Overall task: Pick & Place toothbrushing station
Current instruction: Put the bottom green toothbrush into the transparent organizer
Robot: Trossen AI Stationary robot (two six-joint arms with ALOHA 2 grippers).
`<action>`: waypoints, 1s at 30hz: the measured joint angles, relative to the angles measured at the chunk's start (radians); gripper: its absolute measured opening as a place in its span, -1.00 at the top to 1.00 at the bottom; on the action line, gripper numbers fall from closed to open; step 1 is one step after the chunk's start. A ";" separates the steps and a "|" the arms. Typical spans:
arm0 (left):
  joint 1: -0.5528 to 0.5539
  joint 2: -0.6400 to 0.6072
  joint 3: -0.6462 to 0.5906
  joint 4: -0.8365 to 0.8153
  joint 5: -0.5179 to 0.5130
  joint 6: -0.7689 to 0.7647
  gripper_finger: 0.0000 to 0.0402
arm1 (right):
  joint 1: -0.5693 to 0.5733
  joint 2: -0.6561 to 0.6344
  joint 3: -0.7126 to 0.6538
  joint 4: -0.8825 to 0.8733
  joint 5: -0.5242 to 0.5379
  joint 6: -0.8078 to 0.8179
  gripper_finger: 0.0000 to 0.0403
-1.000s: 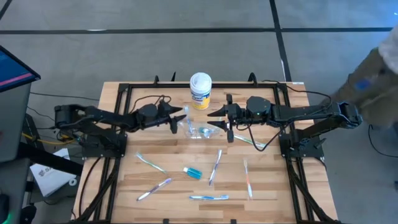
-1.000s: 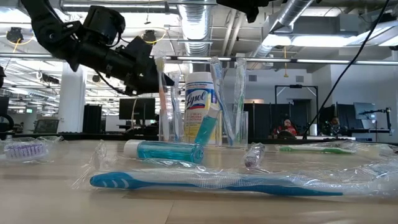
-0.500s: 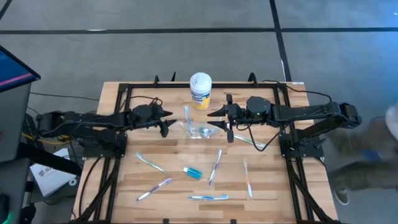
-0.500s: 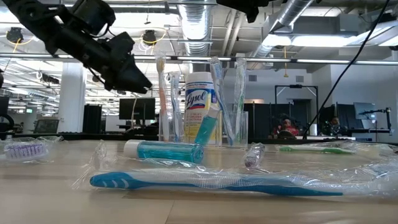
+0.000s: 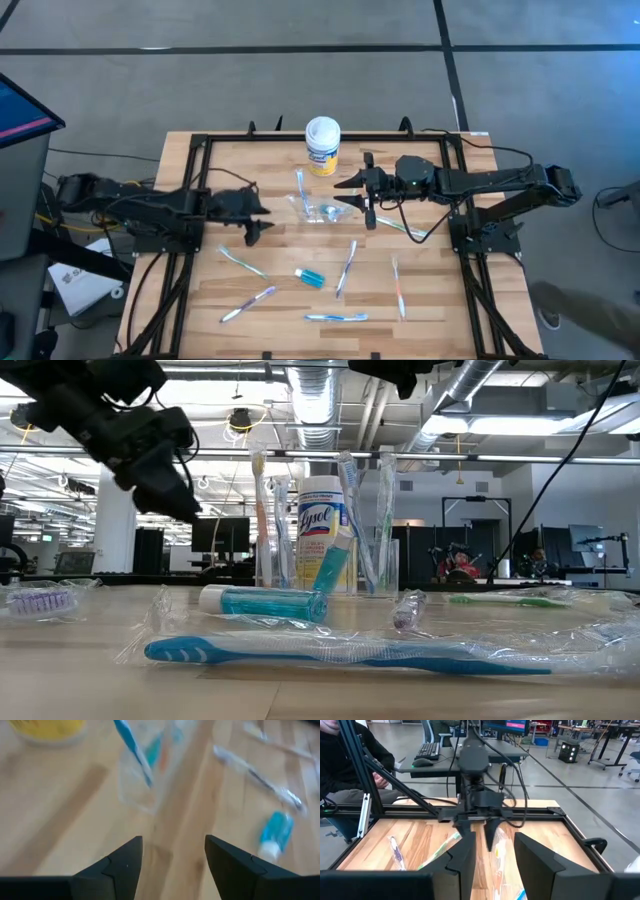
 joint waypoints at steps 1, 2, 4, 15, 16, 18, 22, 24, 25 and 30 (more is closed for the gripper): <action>-0.019 0.000 0.000 -0.018 0.000 -0.010 -0.05 | 0.000 0.000 0.000 0.000 0.000 0.000 0.38; -0.037 0.000 0.000 -0.037 0.000 -0.022 -0.05 | 0.000 0.000 0.000 -0.002 0.000 0.000 0.38; -0.073 0.000 0.000 -0.068 0.009 -0.038 -0.05 | 0.000 0.000 0.000 -0.004 0.000 0.000 0.38; -0.231 0.000 0.000 -0.216 0.097 -0.149 -0.04 | 0.000 0.000 0.000 -0.005 0.000 0.000 0.38; -0.241 0.000 0.000 -0.228 0.097 -0.157 -0.05 | 0.000 0.000 0.000 -0.005 0.000 0.000 0.38; -0.258 0.000 0.000 -0.256 0.097 -0.162 -0.04 | 0.000 0.000 0.000 -0.006 0.000 0.000 0.38; -0.286 0.000 0.000 -0.306 0.125 -0.167 -0.05 | 0.000 0.000 0.000 -0.007 0.000 0.000 0.38; -0.296 0.000 0.000 -0.333 0.151 -0.188 -0.04 | 0.000 0.000 0.000 -0.011 0.000 0.000 0.38; -0.300 0.000 0.000 -0.346 0.164 -0.201 -0.04 | 0.000 0.000 0.000 -0.013 0.000 0.000 0.38; -0.316 0.000 0.000 -0.420 0.201 -0.244 -0.05 | 0.000 0.000 0.000 -0.022 0.000 0.000 0.38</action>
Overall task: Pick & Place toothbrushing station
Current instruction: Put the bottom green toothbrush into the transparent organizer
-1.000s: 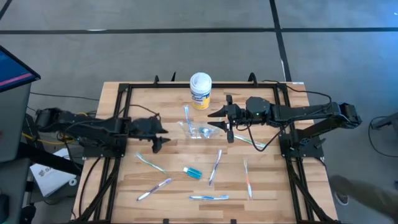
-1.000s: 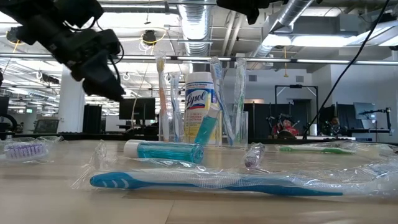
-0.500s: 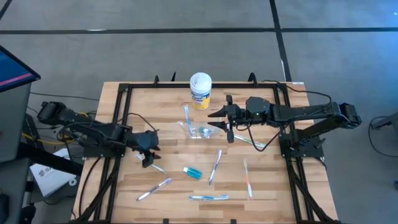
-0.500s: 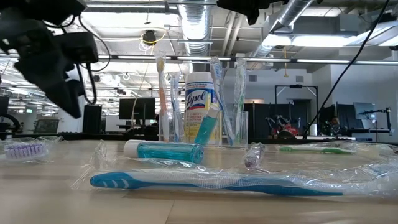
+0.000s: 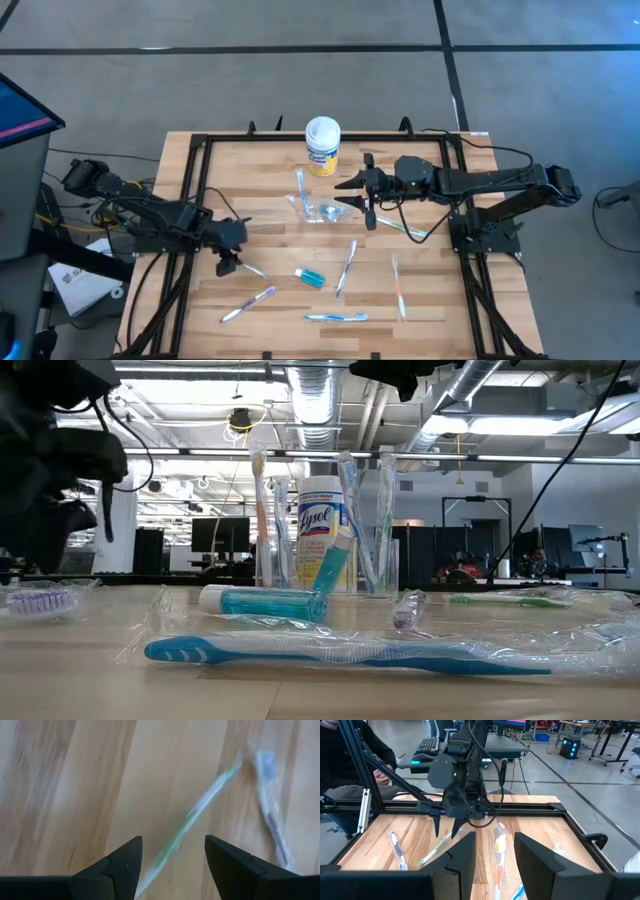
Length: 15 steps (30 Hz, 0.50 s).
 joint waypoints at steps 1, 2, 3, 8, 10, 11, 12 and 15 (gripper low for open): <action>-0.002 0.000 0.000 -0.014 0.000 0.000 -0.04 | 0.000 0.000 0.000 0.000 0.000 0.000 0.38; -0.004 0.000 0.000 -0.024 0.000 0.002 -0.04 | 0.000 0.000 0.000 0.000 0.000 0.000 0.38; -0.004 0.000 0.000 -0.029 0.000 0.008 -0.04 | 0.000 0.000 0.000 0.000 0.000 0.000 0.38; -0.004 0.000 0.000 -0.056 0.000 0.016 -0.04 | 0.000 0.000 0.000 -0.005 0.000 0.000 0.38; -0.004 0.000 0.000 -0.082 0.000 0.016 -0.04 | 0.000 0.000 0.000 -0.005 0.000 0.000 0.38; -0.004 0.000 0.000 -0.094 0.000 0.016 -0.04 | 0.000 0.000 0.000 -0.005 0.000 0.000 0.38; -0.004 0.000 0.000 -0.101 0.000 0.015 -0.04 | 0.000 0.000 0.000 -0.005 0.000 0.000 0.38; -0.004 0.000 0.000 -0.110 0.005 0.015 -0.04 | 0.000 0.000 0.000 -0.004 0.000 0.000 0.38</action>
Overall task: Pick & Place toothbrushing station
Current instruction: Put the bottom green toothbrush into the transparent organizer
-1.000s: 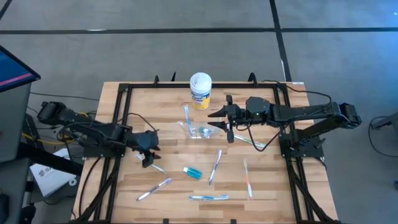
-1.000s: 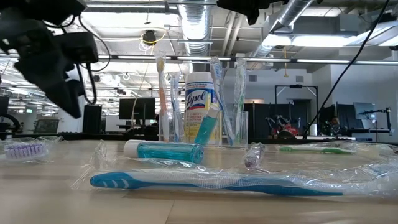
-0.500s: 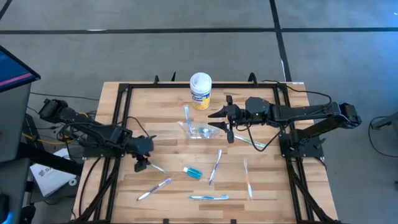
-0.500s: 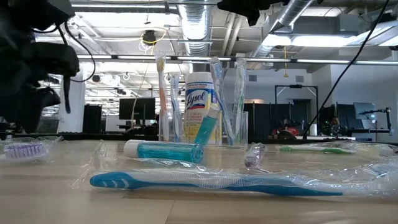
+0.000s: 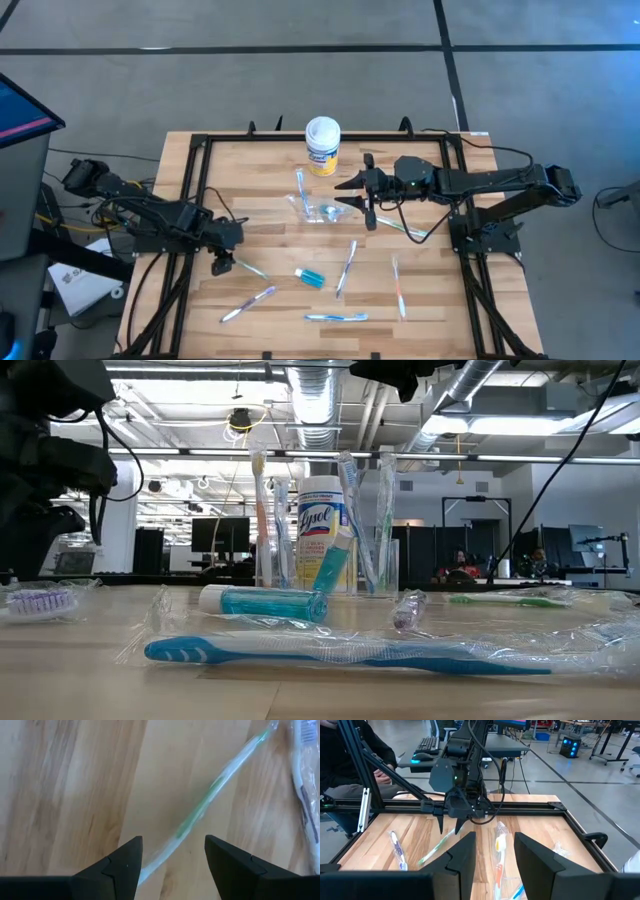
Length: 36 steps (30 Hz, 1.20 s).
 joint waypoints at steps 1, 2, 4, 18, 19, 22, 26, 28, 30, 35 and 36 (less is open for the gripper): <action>0.000 0.000 0.000 0.000 0.008 0.000 -0.04 | 0.000 0.000 0.000 0.000 0.000 0.000 0.38; 0.000 0.000 0.000 0.000 0.013 0.000 -0.04 | 0.000 0.000 0.000 0.000 0.000 0.000 0.38; 0.000 0.000 0.000 -0.006 0.014 0.000 -0.04 | 0.000 0.000 0.000 0.001 0.000 0.000 0.38; 0.000 0.012 0.000 -0.052 0.001 0.019 -0.03 | 0.000 0.002 0.000 0.000 0.000 -0.003 0.38; 0.000 0.019 0.000 -0.053 -0.003 0.030 -0.02 | 0.000 0.002 0.000 -0.001 0.000 -0.003 0.38; 0.000 0.043 0.000 -0.052 -0.007 0.048 0.03 | 0.000 0.002 0.000 -0.006 0.000 -0.003 0.38; 0.000 0.067 0.000 -0.051 -0.007 0.048 0.10 | 0.000 0.002 0.000 -0.006 0.000 -0.003 0.38; 0.000 0.078 0.000 -0.051 -0.007 0.047 0.13 | 0.000 0.002 0.000 -0.006 0.000 -0.003 0.38; 0.000 0.088 0.000 -0.050 -0.007 0.047 0.15 | 0.000 0.002 0.000 -0.007 0.000 -0.002 0.38; 0.000 0.110 0.001 -0.050 -0.007 0.046 0.18 | 0.000 0.002 0.000 -0.006 0.000 -0.002 0.38; 0.000 0.114 0.001 -0.050 -0.007 0.046 0.19 | 0.000 0.002 0.000 -0.006 0.000 -0.002 0.38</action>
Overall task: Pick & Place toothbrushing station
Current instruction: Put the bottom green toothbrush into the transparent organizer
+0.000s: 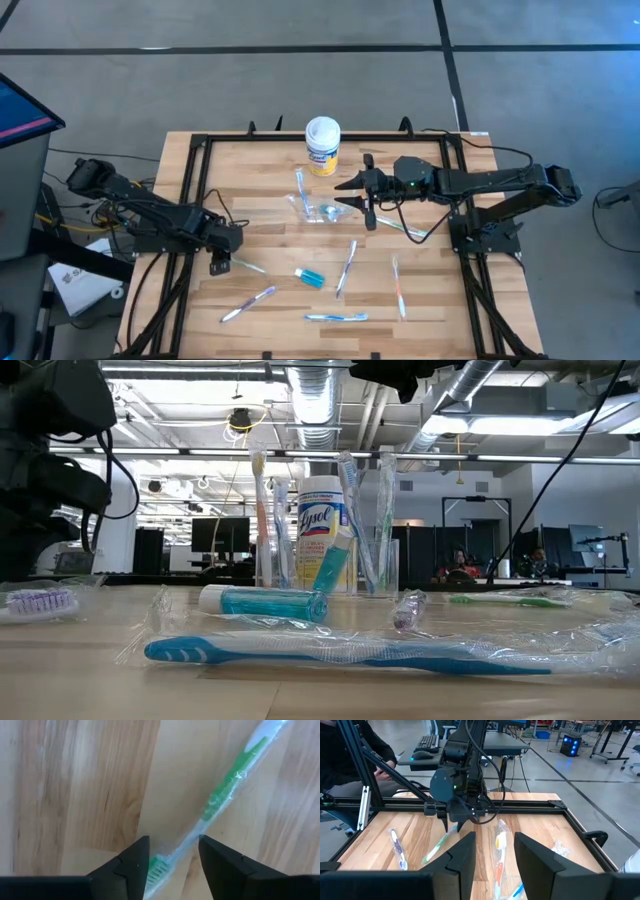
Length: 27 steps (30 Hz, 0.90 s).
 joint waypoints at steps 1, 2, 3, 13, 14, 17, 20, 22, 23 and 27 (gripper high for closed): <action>0.000 0.002 0.001 0.000 -0.001 0.000 0.21 | 0.000 0.000 0.000 0.000 0.000 0.000 0.38; 0.000 0.004 0.001 0.000 -0.002 0.000 0.23 | 0.000 0.000 0.000 0.000 0.000 0.000 0.38; 0.000 0.004 0.001 -0.001 -0.004 0.000 0.26 | 0.000 0.000 0.000 0.000 0.000 0.000 0.38; 0.000 0.005 0.001 0.003 0.004 -0.001 0.68 | 0.000 0.000 0.000 0.000 0.000 0.000 0.38; 0.000 0.005 0.001 0.002 0.005 -0.001 0.73 | 0.000 0.000 0.000 0.000 0.000 0.000 0.38; 0.000 0.005 0.000 0.004 0.019 -0.002 0.88 | 0.000 0.000 0.000 0.000 0.000 0.001 0.38; 0.000 0.005 0.009 0.003 0.030 -0.002 0.97 | 0.000 0.000 0.000 0.000 0.000 0.001 0.38; 0.000 0.005 0.022 0.007 0.030 -0.002 0.96 | 0.000 0.000 0.000 0.000 0.000 0.001 0.38; 0.000 0.005 0.030 0.007 0.030 -0.002 0.96 | 0.000 0.000 0.000 0.000 0.000 0.001 0.38; 0.000 0.005 0.066 0.007 0.030 -0.005 0.99 | 0.000 0.000 0.000 0.000 0.000 0.001 0.38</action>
